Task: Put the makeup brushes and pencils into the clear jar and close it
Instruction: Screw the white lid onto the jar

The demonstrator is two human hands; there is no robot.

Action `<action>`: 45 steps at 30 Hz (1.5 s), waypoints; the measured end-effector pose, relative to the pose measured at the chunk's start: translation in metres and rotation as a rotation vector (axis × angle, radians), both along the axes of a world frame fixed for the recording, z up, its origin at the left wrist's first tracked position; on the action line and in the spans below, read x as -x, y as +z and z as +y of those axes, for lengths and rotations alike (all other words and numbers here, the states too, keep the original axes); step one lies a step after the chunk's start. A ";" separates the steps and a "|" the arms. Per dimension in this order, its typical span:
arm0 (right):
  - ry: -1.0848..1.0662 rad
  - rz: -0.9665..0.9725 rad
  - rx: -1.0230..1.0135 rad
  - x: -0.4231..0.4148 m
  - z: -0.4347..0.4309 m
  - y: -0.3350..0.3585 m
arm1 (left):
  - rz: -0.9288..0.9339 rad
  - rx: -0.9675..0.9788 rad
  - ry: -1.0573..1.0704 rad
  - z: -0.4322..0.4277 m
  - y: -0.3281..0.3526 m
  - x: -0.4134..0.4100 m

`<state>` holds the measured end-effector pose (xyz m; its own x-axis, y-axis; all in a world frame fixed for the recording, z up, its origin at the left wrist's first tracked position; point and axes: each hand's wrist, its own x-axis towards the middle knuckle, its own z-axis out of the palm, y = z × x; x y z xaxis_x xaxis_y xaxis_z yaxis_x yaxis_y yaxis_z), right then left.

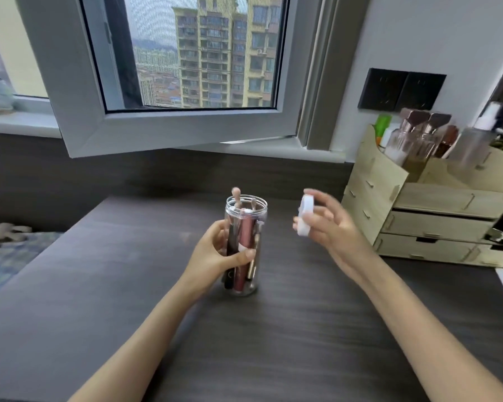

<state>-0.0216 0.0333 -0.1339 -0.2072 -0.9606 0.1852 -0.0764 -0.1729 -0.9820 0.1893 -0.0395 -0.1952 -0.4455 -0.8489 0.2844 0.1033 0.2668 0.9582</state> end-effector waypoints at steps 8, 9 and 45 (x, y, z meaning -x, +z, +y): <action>0.115 -0.307 0.252 -0.041 -0.013 0.039 | -0.139 0.047 -0.084 0.015 0.004 0.011; 0.120 -0.248 0.255 -0.042 -0.013 0.038 | -0.144 0.044 -0.088 0.017 0.005 0.012; -0.082 1.561 0.106 -0.035 0.020 0.058 | -0.396 0.292 0.062 0.039 0.019 0.014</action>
<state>0.0137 0.0536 -0.0759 0.1977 -0.9261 0.3214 -0.9799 -0.1781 0.0897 0.1749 -0.0002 -0.1758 -0.5189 -0.7870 0.3338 -0.2778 0.5245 0.8048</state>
